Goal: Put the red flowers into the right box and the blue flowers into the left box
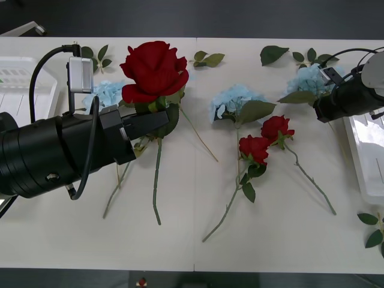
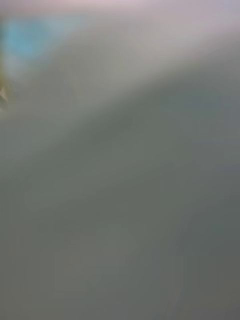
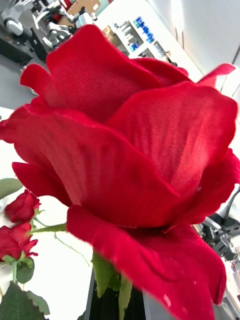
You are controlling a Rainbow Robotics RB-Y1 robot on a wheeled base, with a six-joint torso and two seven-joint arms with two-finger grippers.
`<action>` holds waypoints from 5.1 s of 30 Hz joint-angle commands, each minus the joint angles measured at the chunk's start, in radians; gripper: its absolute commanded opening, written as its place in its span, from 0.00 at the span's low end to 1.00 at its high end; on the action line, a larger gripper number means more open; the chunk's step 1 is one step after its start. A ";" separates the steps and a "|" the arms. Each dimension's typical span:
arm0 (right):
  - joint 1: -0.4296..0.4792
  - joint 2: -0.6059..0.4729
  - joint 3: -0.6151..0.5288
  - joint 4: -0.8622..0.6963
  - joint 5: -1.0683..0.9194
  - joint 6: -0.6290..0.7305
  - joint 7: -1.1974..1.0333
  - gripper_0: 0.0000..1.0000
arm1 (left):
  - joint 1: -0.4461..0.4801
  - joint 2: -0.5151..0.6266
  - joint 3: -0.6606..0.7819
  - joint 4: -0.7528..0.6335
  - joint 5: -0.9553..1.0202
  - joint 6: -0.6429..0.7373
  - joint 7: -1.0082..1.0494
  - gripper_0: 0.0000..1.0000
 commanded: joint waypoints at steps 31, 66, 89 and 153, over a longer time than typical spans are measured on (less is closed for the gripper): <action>0.027 -0.290 -0.162 -0.016 -0.953 0.315 0.508 1.00 | -0.277 -0.330 -0.103 0.365 0.014 -0.035 0.025 0.00; 0.872 0.009 -0.349 -1.146 -1.151 -0.097 0.714 1.00 | -0.303 -0.458 -0.138 0.380 -0.096 -0.035 0.060 0.00; 0.683 0.264 -0.240 -0.982 -0.974 -0.159 0.704 1.00 | -0.303 -0.464 -0.147 0.382 -0.109 -0.035 0.082 0.00; 0.488 -0.652 -0.231 -0.671 -0.519 -0.085 0.112 0.00 | -0.125 -0.028 0.362 0.449 -0.621 0.594 0.181 0.82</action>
